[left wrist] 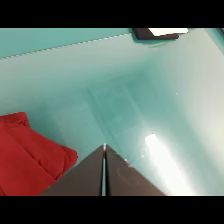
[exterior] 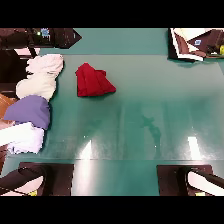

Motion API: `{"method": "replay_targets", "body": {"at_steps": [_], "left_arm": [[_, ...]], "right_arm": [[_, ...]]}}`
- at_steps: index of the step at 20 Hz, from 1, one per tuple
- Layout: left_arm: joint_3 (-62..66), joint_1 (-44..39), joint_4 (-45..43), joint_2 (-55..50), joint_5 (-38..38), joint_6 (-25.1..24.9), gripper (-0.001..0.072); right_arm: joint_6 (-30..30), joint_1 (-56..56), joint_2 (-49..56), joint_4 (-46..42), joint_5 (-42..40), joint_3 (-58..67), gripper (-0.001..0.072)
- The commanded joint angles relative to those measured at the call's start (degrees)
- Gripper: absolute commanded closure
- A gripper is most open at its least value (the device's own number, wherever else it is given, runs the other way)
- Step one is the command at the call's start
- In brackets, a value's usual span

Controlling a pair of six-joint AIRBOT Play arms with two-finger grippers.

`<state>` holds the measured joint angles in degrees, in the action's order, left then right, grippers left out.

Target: Fold the shirts.

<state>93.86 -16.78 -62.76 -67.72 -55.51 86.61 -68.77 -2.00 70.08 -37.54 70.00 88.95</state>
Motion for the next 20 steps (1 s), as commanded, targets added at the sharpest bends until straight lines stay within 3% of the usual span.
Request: {"method": "replay_targets", "body": {"at_steps": [1, 14, 20], "left_arm": [[0.0, -0.02, 0.0, 0.04, 0.02, 0.0, 0.0682], [0.0, -0.02, 0.0, 0.04, 0.09, 0.0, 0.0682], [-0.02, -0.02, 0.17, 0.04, 6.69, -0.02, 0.0682]], "right_arm": [[-0.02, 0.02, 0.0, 0.02, 0.02, 0.0, 0.0693], [-0.02, 0.02, 0.0, 0.07, 0.02, 0.0, 0.0693], [-0.04, 0.02, -0.02, 0.5, -3.23, 0.0, 0.0693]]}}
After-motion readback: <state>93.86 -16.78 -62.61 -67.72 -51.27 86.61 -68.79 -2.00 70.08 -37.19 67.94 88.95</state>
